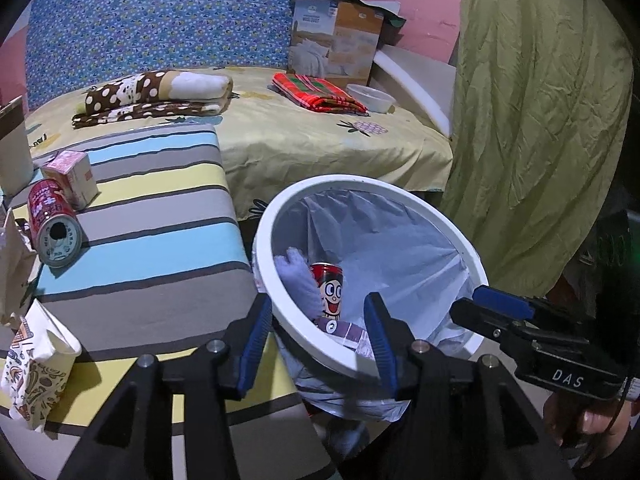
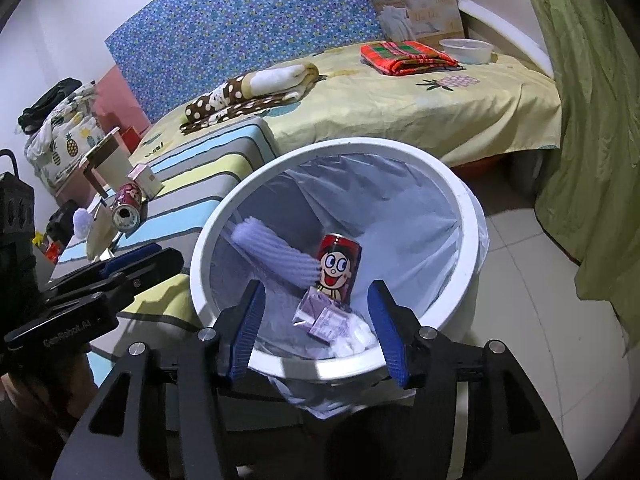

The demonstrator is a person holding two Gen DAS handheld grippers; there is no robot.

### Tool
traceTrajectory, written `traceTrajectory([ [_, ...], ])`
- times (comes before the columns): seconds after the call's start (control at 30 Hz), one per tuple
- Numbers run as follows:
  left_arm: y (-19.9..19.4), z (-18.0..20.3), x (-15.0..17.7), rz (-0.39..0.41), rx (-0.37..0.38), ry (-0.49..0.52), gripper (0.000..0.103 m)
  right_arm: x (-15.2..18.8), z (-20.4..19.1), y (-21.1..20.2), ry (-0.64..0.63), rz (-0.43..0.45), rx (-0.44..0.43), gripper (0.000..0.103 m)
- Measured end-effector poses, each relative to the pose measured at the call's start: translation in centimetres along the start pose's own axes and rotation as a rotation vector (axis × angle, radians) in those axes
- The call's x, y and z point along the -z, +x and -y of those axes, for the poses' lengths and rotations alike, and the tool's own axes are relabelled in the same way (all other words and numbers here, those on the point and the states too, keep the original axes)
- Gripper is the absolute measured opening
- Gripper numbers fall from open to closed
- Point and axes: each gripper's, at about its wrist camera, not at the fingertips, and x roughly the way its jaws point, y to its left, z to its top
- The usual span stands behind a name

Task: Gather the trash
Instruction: 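Withdraw both open grippers from the bin toward the table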

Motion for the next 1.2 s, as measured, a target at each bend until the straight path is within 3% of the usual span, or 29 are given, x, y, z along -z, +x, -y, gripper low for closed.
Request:
traceTrajectory([
  [0.77, -6.9, -4.4, 2.7, 0.089, -0.106, -0.074, 0.050, -0.2, -5.9, -1.6, -0.114, 0.062, -0.087, 0.055],
  [1.2, -10.6, -9.0, 4.9, 0.127, -0.216, -0.151, 0.050, 0.4, -9.6, -1.4, -0.182, 0.047, -0.158, 0.055],
])
